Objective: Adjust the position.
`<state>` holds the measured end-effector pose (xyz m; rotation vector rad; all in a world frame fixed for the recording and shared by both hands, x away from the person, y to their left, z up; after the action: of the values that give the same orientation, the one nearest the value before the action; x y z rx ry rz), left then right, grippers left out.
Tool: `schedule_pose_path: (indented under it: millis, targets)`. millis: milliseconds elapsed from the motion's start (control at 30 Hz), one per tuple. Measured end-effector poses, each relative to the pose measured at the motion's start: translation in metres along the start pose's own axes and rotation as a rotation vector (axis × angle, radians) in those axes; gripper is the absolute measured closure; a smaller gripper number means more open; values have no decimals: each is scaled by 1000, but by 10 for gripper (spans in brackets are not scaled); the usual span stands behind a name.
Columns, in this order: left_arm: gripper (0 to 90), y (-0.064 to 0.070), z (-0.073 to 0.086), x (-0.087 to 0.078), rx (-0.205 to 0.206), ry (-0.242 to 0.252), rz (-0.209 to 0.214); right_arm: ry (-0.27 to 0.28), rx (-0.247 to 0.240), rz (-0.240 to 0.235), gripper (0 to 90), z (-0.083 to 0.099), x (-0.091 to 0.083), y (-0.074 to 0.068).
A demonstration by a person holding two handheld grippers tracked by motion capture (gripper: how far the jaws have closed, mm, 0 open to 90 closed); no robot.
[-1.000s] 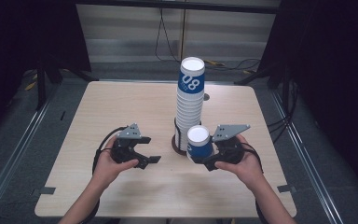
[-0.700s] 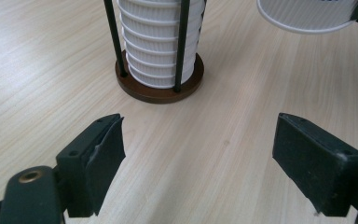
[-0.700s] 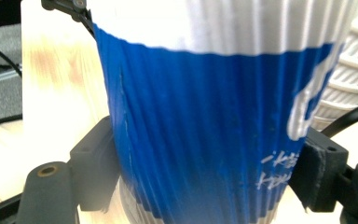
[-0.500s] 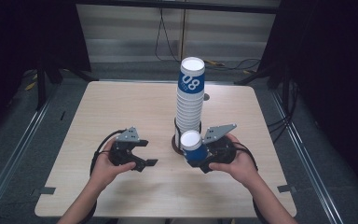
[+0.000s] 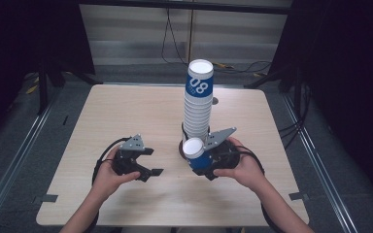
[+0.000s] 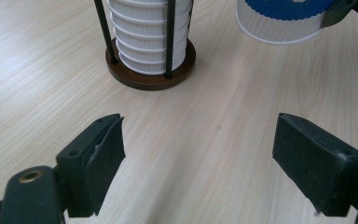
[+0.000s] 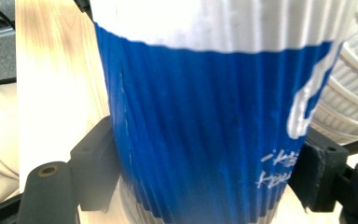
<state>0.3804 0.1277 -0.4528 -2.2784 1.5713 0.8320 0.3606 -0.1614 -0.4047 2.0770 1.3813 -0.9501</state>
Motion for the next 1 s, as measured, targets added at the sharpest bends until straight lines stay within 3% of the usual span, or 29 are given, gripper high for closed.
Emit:
schedule_pose_path:
  millis: [1000]
  targets:
    - [162, 7, 4, 6, 12, -16, 43, -156, -87, -44, 217, -14, 11, 1]
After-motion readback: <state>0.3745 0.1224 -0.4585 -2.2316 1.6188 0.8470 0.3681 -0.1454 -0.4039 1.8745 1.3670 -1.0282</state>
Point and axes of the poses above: each handheld gripper's, and its own axes: x roughly forward along the jaws, z roughly out of its underside, y roughly to its right, the point moved 1 cm from there along x, roughly forward along the jaws, and after that the axes turned 2 degrees about -z, right-handed, at the moved point
